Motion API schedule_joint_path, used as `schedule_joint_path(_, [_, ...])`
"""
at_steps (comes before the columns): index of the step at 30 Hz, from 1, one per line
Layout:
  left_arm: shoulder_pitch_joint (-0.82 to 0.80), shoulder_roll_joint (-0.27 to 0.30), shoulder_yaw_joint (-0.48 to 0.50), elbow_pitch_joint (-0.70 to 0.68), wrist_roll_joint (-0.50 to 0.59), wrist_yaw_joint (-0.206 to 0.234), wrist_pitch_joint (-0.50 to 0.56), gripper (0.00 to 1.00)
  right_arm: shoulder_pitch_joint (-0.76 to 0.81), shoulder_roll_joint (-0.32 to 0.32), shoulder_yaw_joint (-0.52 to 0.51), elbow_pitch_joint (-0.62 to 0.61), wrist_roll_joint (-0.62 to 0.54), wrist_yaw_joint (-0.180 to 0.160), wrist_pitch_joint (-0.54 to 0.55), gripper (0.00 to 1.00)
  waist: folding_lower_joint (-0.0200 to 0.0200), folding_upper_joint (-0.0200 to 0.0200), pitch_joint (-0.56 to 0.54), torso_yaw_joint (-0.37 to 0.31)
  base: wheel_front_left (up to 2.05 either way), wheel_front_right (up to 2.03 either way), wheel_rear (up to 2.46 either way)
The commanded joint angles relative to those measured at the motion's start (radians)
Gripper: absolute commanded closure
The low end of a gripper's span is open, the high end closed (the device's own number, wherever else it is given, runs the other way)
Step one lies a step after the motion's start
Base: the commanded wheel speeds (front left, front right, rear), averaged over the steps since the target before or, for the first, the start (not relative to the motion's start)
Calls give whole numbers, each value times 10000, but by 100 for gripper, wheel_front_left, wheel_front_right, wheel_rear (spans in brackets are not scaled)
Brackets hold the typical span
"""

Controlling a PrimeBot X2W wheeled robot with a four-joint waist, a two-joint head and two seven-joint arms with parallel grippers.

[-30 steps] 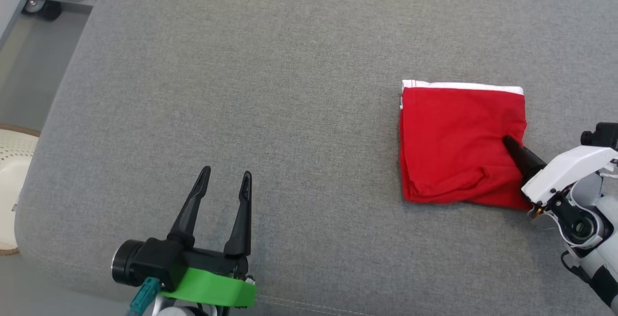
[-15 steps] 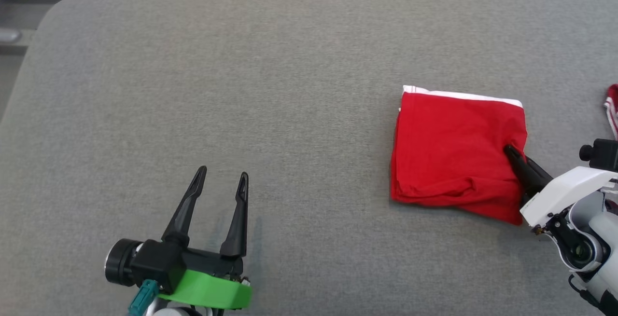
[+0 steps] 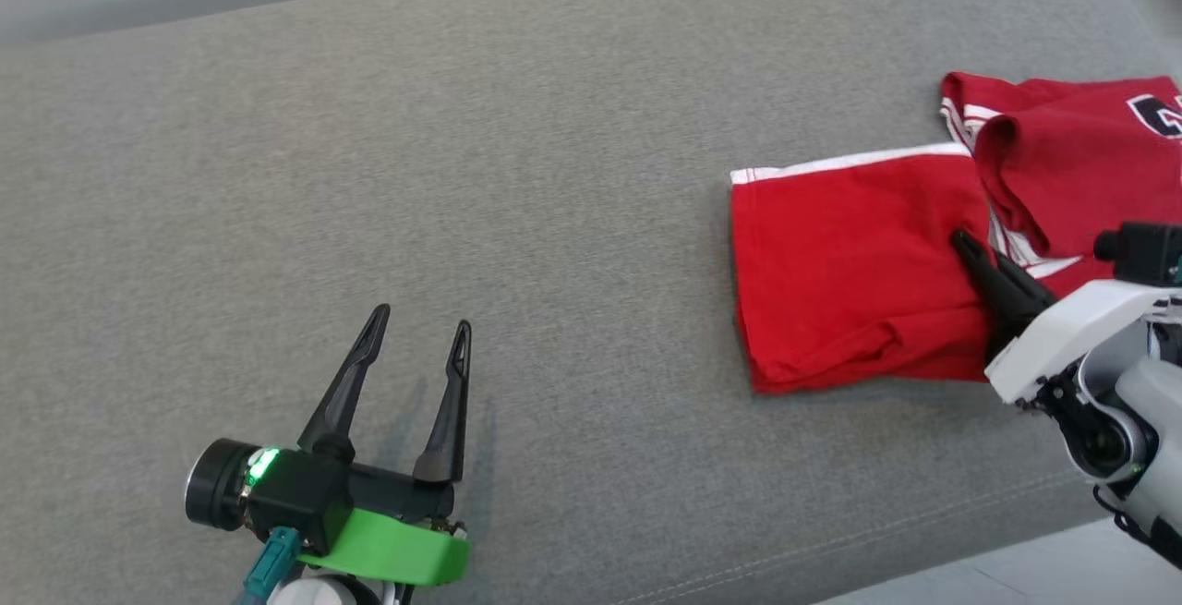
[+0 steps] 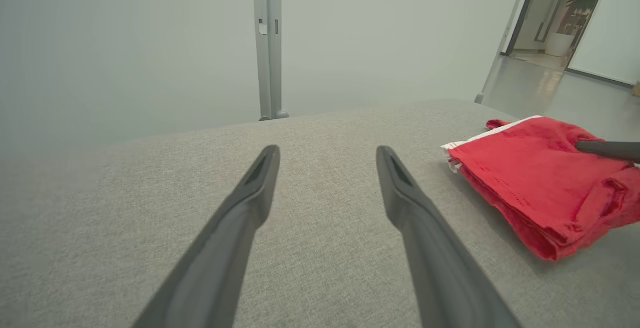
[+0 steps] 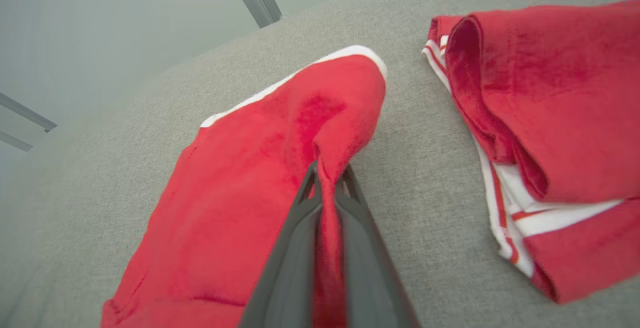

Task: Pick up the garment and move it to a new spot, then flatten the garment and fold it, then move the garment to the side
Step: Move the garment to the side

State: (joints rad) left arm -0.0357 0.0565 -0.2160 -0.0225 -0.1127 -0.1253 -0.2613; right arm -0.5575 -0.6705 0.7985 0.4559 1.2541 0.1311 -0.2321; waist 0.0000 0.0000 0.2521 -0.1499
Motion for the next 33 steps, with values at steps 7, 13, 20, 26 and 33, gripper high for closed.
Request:
schedule_joint_path(7, [-528,497,-61,-148,136,-66,-32,0,-1290,-232,144,412,-889,-9,-322,100,0,0,1281,-1463,0,0,0])
schedule_joint_path(13, [-862,880,-189,-376,48,-71,-32,0,-2129,-552,-686,862,-2284,-10,-344,100,0,0,1966,-1547,0,0,0])
schedule_joint_path(20, [-1252,1235,-309,-529,-58,-71,-32,0,-2381,-1079,-1715,1429,-3106,-10,-344,100,0,0,2633,-1265,0,0,0])
schedule_joint_path(26, [-1449,1401,-336,-640,-145,-66,-32,0,-2519,-1256,-2429,2291,-3871,-12,-347,100,0,0,2941,-948,0,0,0])
schedule_joint_path(33, [-1627,1337,-401,-766,-362,-66,-32,0,-3039,-956,-2828,3719,-6180,-12,-347,100,0,0,3262,-564,0,0,0])
